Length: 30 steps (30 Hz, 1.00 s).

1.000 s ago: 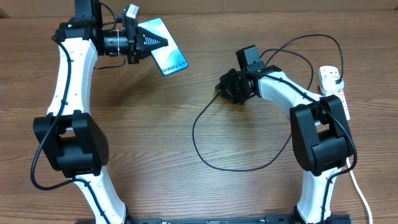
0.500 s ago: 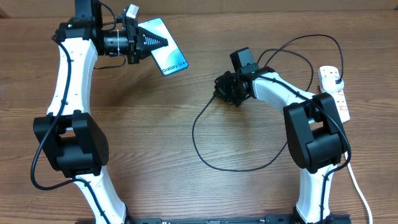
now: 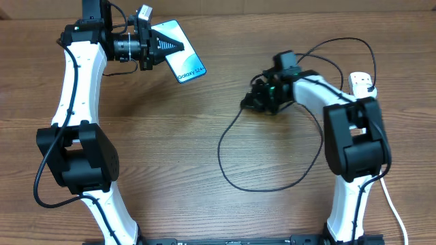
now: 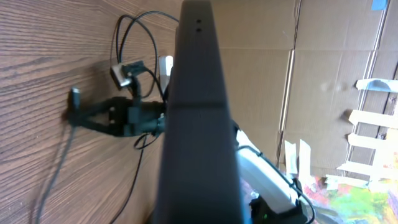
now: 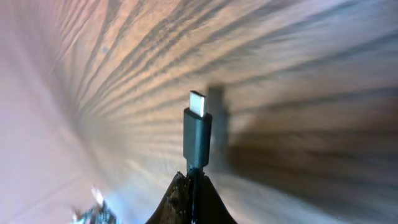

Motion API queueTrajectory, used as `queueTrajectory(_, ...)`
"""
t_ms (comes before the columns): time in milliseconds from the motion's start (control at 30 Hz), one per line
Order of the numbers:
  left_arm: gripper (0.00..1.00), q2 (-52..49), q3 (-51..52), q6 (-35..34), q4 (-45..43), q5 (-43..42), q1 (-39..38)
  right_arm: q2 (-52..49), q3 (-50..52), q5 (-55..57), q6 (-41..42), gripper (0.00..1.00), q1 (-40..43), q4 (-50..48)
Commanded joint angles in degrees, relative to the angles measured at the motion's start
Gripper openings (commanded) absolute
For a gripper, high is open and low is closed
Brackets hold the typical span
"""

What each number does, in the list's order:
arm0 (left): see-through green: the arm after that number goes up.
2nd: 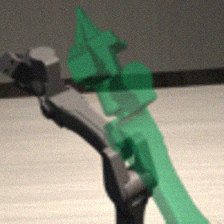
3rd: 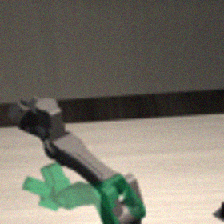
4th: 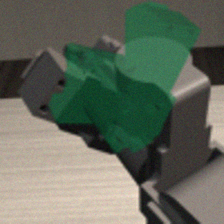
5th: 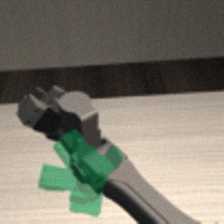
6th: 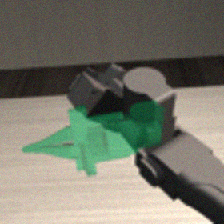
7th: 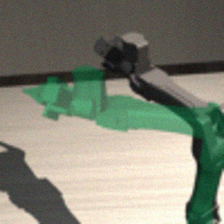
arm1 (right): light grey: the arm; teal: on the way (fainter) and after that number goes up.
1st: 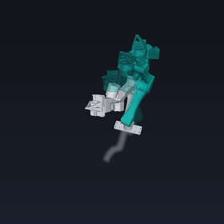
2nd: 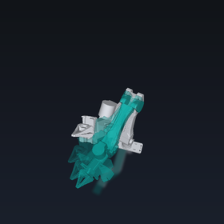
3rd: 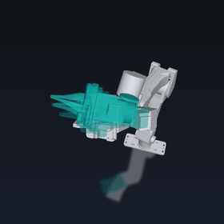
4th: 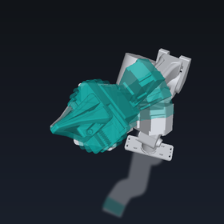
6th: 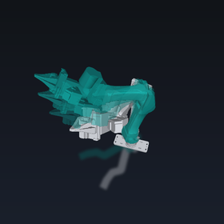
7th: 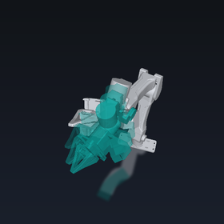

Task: Plug charger to phone and switch on socket
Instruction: 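Grasp the black cable's plug end with the right gripper, then lift the plug with the right gripper toward the phone's bottom port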

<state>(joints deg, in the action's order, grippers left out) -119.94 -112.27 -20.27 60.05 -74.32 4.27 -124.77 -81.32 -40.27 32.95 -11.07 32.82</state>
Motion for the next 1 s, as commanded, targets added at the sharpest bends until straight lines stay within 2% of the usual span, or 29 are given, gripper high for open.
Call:
queueTrajectory(0,0.04,0.44,-1.09,3.65,0.11,-3.89,0.22,3.58,-0.15,-7.41,-15.26,0.04,0.59,2.91)
queueTrajectory(133,0.04,0.44,-1.09,7.30,0.13,-9.22,0.22,11.87,-0.15,-7.39,-26.45,0.04,0.07,9.20)
queueTrajectory(400,0.04,0.44,-1.09,8.87,0.13,-14.12,0.20,28.35,-0.13,-7.45,-35.93,0.04,-0.15,20.68)
queueTrajectory(633,0.04,0.42,-1.09,10.21,0.85,-16.33,-0.66,37.22,-0.13,-7.41,-36.24,0.04,-3.93,26.86)
queueTrajectory(967,0.04,0.42,-1.09,10.80,1.22,-16.33,-3.58,38.10,-0.13,-5.86,-32.50,0.04,-13.64,26.71)
